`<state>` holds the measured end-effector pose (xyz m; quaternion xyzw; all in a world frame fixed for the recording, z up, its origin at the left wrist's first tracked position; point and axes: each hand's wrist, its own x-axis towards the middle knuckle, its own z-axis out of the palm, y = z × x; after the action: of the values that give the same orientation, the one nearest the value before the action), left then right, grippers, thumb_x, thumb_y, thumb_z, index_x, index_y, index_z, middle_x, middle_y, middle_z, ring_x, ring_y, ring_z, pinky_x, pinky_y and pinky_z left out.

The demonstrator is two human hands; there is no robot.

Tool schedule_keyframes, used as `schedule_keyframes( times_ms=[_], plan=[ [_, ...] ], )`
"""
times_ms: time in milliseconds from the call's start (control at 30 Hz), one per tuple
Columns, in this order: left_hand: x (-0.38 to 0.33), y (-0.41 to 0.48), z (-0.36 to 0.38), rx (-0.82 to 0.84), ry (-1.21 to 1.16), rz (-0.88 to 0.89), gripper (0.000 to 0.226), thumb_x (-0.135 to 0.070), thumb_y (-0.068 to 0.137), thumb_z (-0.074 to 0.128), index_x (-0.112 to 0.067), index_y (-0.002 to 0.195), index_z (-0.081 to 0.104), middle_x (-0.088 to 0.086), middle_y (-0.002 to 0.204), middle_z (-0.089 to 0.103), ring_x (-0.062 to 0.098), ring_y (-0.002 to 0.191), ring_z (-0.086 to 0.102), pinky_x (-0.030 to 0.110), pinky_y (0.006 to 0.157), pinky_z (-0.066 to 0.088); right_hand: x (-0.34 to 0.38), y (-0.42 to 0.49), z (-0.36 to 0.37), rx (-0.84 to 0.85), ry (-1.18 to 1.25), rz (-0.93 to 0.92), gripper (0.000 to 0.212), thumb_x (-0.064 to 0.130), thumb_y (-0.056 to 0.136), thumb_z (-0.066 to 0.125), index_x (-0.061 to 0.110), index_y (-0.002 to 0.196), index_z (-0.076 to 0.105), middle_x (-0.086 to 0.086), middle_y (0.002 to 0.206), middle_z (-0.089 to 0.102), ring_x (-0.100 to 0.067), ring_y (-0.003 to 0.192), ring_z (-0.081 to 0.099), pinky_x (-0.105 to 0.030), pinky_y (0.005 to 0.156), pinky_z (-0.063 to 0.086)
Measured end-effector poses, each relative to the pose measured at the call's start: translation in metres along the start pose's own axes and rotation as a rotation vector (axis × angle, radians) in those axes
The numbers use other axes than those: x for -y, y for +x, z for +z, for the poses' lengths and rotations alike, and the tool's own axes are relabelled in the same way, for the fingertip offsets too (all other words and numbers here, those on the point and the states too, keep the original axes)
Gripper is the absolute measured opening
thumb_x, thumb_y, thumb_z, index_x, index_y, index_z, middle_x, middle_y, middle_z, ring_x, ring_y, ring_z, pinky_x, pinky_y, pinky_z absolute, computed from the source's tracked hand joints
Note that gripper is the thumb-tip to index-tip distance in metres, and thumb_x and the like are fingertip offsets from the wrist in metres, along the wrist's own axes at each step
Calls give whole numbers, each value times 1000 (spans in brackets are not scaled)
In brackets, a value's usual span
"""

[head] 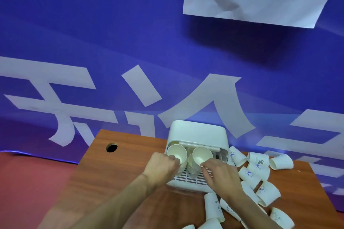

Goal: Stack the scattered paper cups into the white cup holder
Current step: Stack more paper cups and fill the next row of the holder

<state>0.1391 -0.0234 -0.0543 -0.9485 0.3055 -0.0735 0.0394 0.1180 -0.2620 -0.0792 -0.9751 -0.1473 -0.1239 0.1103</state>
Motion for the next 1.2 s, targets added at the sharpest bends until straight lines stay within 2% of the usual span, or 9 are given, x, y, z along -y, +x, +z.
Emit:
schedule_keyframes(
  times_ms=[133,300,400,567,733,900,1067,1200],
  plan=[
    [3,-1,7,-70,-81,-32,33,-32,72,76,-20,54,52,-4,47,51,18,37,50,18,37,27,8,2,3,2,22,5,18,27,74,76,36,87,67,18,82,66,-3,72,63,-17,48,36],
    [4,-6,17,-29,-109,-18,31,-27,63,80,-20,54,51,-2,47,49,19,38,49,19,38,22,8,-6,13,-51,73,-61,16,20,81,72,29,94,69,15,90,66,-8,82,62,-20,51,47],
    [8,-6,24,-32,-118,1,31,-20,61,79,-20,55,49,-2,47,46,20,39,45,20,38,25,4,-11,23,-82,64,-109,19,17,79,74,26,96,71,12,92,66,-9,81,61,-19,49,45],
    [9,-1,35,-48,-122,4,32,-12,56,76,-21,58,45,-2,50,44,20,41,40,22,43,17,-2,-15,37,-94,73,-120,25,13,76,77,23,99,73,8,93,67,-11,82,62,-16,49,37],
    [4,1,58,-81,-158,-10,31,-9,58,75,-22,63,47,-2,54,48,20,43,42,23,37,33,-6,-18,54,-118,116,-80,25,10,79,76,20,101,72,6,96,67,-12,85,63,-22,49,49],
    [5,7,72,-62,-126,-15,27,-9,54,75,-22,65,54,-3,58,53,20,45,47,23,40,32,-16,-19,73,-93,125,-40,26,8,81,76,20,103,72,5,99,68,-14,87,64,-27,47,51],
    [2,9,87,-8,-108,5,28,-12,52,80,-24,70,62,-5,62,60,19,48,53,24,41,33,-14,-11,87,-28,157,-30,18,19,87,70,25,104,71,11,99,65,-10,87,62,-24,48,48],
    [4,17,95,-36,-114,15,16,-24,70,81,-24,76,66,-6,68,63,18,50,56,25,40,39,-12,-5,94,2,149,-17,14,32,95,60,30,107,67,16,102,63,-7,87,58,-21,54,44]
  ],
)
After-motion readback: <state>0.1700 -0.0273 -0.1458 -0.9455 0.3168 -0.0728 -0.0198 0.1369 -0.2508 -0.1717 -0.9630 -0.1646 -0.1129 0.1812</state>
